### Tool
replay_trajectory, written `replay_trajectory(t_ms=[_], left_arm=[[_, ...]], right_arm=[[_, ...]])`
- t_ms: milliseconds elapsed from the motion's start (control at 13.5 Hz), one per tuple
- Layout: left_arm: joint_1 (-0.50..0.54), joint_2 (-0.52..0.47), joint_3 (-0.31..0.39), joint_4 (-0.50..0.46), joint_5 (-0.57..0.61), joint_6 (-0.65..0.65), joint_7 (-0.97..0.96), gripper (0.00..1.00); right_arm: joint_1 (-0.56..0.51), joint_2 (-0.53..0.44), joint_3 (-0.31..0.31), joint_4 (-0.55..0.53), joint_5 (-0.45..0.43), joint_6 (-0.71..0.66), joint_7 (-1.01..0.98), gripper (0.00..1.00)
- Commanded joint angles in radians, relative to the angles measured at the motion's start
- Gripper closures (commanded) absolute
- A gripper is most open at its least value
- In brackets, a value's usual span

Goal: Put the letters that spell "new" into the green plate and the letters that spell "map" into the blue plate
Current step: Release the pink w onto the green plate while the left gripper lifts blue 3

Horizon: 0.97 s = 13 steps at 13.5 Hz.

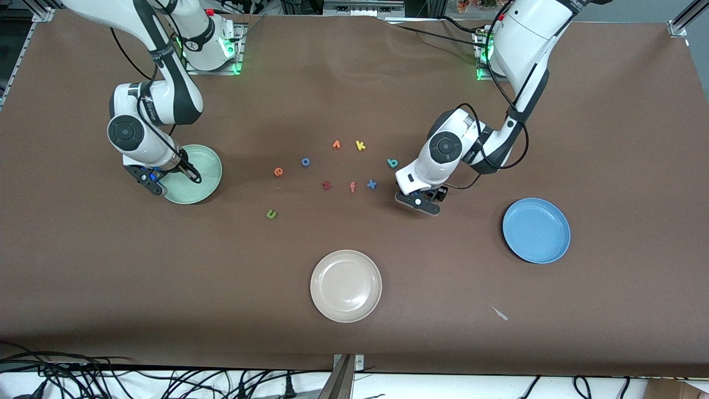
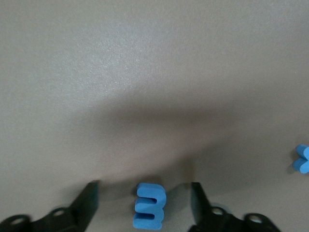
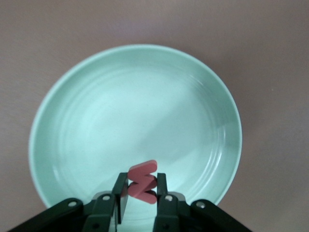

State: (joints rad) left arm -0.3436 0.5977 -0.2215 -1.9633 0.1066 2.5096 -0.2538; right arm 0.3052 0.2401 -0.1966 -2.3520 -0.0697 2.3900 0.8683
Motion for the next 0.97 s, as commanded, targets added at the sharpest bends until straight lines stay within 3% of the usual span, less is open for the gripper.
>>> replay_trajectory(t_ms=[0, 223, 445, 742, 891], left_arm=[[-0.006, -0.025, 0.01, -0.028, 0.034, 0.008, -0.013, 0.32], [-0.005, -0.025, 0.01, -0.034, 0.033, 0.008, -0.013, 0.49], [-0.005, -0.024, 0.011, -0.032, 0.034, 0.008, -0.013, 0.72], [-0.003, -0.01, 0.013, -0.029, 0.051, 0.009, -0.012, 0.97], [0.017, -0.035, 0.014, -0.02, 0.065, -0.015, -0.01, 1.0]], right_arm=[[0.006, -0.013, -0.003, -0.01, 0.001, 0.011, -0.012, 0.0], [0.008, -0.035, 0.012, 0.032, -0.002, 0.011, -0.014, 0.0], [0.009, 0.002, 0.107, 0.161, -0.007, 0.012, -0.017, 0.0], [0.011, 0.111, 0.207, 0.348, -0.01, 0.011, -0.018, 0.0], [0.021, 0.232, 0.233, 0.487, 0.002, 0.009, 0.023, 0.0]])
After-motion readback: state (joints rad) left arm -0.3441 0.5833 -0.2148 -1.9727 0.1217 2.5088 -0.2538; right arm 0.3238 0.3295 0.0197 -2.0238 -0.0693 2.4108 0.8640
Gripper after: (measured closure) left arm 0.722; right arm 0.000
